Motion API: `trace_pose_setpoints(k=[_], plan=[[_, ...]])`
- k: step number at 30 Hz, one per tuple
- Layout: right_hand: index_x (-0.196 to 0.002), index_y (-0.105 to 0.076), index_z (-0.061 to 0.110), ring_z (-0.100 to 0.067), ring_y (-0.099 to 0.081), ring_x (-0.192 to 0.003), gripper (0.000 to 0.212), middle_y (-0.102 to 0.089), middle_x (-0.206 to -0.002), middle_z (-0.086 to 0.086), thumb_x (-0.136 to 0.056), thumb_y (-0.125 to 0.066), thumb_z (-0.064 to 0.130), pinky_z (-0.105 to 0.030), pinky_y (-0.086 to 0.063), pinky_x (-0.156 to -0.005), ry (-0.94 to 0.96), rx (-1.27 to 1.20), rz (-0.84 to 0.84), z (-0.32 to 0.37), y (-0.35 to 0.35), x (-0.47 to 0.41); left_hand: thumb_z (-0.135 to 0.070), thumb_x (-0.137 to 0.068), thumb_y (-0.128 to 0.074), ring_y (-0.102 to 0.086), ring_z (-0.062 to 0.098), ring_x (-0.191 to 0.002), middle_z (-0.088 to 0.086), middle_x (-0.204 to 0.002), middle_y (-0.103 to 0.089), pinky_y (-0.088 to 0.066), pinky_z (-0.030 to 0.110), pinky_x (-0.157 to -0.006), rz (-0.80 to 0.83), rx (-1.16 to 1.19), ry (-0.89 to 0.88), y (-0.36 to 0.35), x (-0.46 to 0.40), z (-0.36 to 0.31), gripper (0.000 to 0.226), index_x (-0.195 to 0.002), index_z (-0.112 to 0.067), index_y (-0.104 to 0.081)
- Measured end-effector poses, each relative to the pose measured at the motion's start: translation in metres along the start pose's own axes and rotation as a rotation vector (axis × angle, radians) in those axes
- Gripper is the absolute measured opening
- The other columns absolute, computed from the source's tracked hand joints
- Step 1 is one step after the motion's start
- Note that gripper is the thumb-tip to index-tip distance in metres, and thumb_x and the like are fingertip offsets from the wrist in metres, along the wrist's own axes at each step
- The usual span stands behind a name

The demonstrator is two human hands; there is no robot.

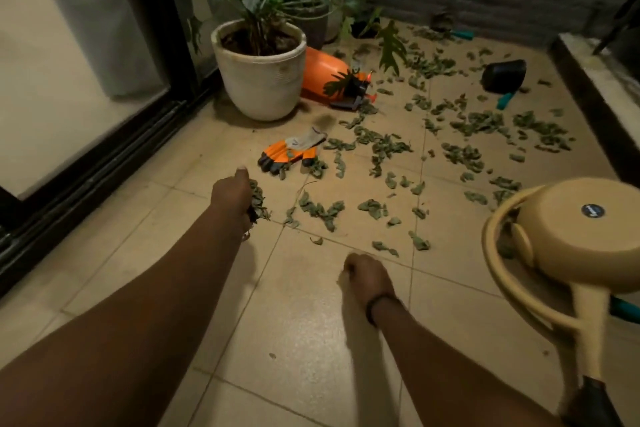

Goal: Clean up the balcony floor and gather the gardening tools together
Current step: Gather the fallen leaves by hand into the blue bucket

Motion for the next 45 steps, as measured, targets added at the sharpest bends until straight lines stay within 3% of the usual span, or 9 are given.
trace_pose_setpoints(k=[3, 13, 16, 21, 27, 32, 35, 38, 45], plan=[[-0.099, -0.064, 0.015, -0.029, -0.06, -0.093, 0.011, -0.067, -0.103, -0.01, -0.095, -0.054, 0.011, -0.036, -0.05, -0.077, 0.055, -0.21, -0.123, 0.045, 0.078, -0.064, -0.044, -0.098, -0.053, -0.055, 0.025, -0.074, 0.015, -0.093, -0.064, -0.044, 0.033, -0.066, -0.008, -0.04, -0.102, -0.016, 0.009, -0.033, 0.035, -0.092, -0.01, -0.063], [-0.084, -0.06, 0.019, -0.026, -0.066, -0.087, 0.01, -0.069, -0.089, -0.003, -0.085, -0.07, 0.016, -0.046, -0.056, -0.081, 0.294, -0.868, -0.254, 0.141, 0.203, -0.13, -0.045, -0.102, -0.045, -0.053, 0.017, -0.065, 0.008, -0.089, -0.058, -0.043, 0.025, -0.055, -0.016, -0.093, -0.15, -0.073, -0.004, -0.1, 0.041, -0.106, -0.007, -0.061], [-0.079, -0.06, 0.024, -0.021, -0.066, -0.086, 0.015, -0.067, -0.082, 0.003, -0.082, -0.073, 0.017, -0.041, -0.056, -0.08, 0.39, -0.715, -0.243, 0.144, 0.196, -0.145, -0.046, -0.103, -0.039, -0.068, 0.017, -0.079, 0.006, -0.096, -0.061, -0.05, 0.024, -0.061, 0.113, -0.039, -0.043, -0.091, -0.032, -0.088, 0.052, -0.141, -0.013, -0.053], [-0.083, -0.072, 0.02, -0.021, -0.064, -0.094, 0.004, -0.071, -0.095, 0.0, -0.081, -0.075, 0.022, -0.037, -0.053, -0.086, 0.219, -0.625, -0.307, 0.128, 0.188, -0.155, -0.042, -0.105, -0.036, -0.064, 0.018, -0.075, 0.006, -0.09, -0.064, -0.053, 0.027, -0.061, 0.296, 0.187, 0.032, -0.134, -0.002, -0.079, 0.04, -0.094, -0.014, -0.063], [-0.102, -0.075, 0.023, -0.024, -0.052, -0.109, 0.023, -0.063, -0.111, -0.004, -0.087, -0.064, 0.01, -0.036, -0.05, -0.09, 0.259, -0.422, -0.327, 0.12, 0.156, -0.15, -0.048, -0.103, -0.039, -0.063, 0.021, -0.101, 0.006, -0.103, -0.062, -0.053, 0.032, -0.07, 0.32, 0.367, 0.079, -0.155, -0.017, -0.056, 0.043, -0.099, -0.009, -0.058], [-0.132, -0.056, 0.027, -0.024, -0.046, -0.126, 0.037, -0.045, -0.14, -0.004, -0.098, -0.052, 0.04, -0.046, -0.042, -0.104, -0.016, -0.629, -0.393, 0.03, 0.113, -0.139, -0.047, -0.102, -0.044, -0.046, 0.019, -0.053, 0.007, -0.075, -0.052, -0.039, 0.018, -0.039, 0.116, 0.111, 0.054, -0.132, -0.067, -0.044, 0.044, -0.113, -0.008, -0.062], [-0.152, -0.029, 0.028, -0.033, -0.017, -0.145, 0.065, -0.018, -0.16, -0.011, -0.095, -0.042, 0.059, -0.048, -0.021, -0.116, -0.441, -0.143, -0.233, -0.091, 0.047, -0.11, -0.04, -0.101, -0.051, -0.064, 0.028, -0.077, 0.013, -0.103, -0.062, -0.054, 0.034, -0.061, 0.031, 0.118, 0.066, -0.109, -0.083, -0.023, 0.045, -0.13, -0.005, -0.055], [-0.157, -0.008, 0.023, -0.03, 0.004, -0.15, 0.075, 0.004, -0.164, -0.011, -0.096, -0.026, 0.063, -0.045, -0.005, -0.119, -0.678, -0.099, -0.209, -0.166, -0.007, -0.063, -0.038, -0.102, -0.05, -0.062, 0.025, -0.069, 0.013, -0.096, -0.061, -0.056, 0.039, -0.07, 0.004, 0.155, 0.061, -0.093, -0.101, -0.021, 0.044, -0.129, -0.004, -0.055], [-0.157, -0.011, 0.019, -0.027, 0.0, -0.151, 0.07, -0.003, -0.164, -0.009, -0.099, -0.021, 0.058, -0.042, 0.0, -0.121, -0.485, -0.142, -0.25, -0.121, -0.008, -0.13, -0.034, -0.105, -0.044, -0.046, 0.015, -0.045, 0.005, -0.071, -0.05, -0.037, 0.013, -0.036, -0.026, 0.196, 0.113, -0.066, -0.119, 0.001, 0.026, -0.096, -0.01, -0.05]])
Point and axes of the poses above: each hand's wrist, its own x-axis away from the middle knuckle, its own y-axis out of the back of the hand, z = x × y, the point moved 6 cm from there along -x, towards the middle knuckle
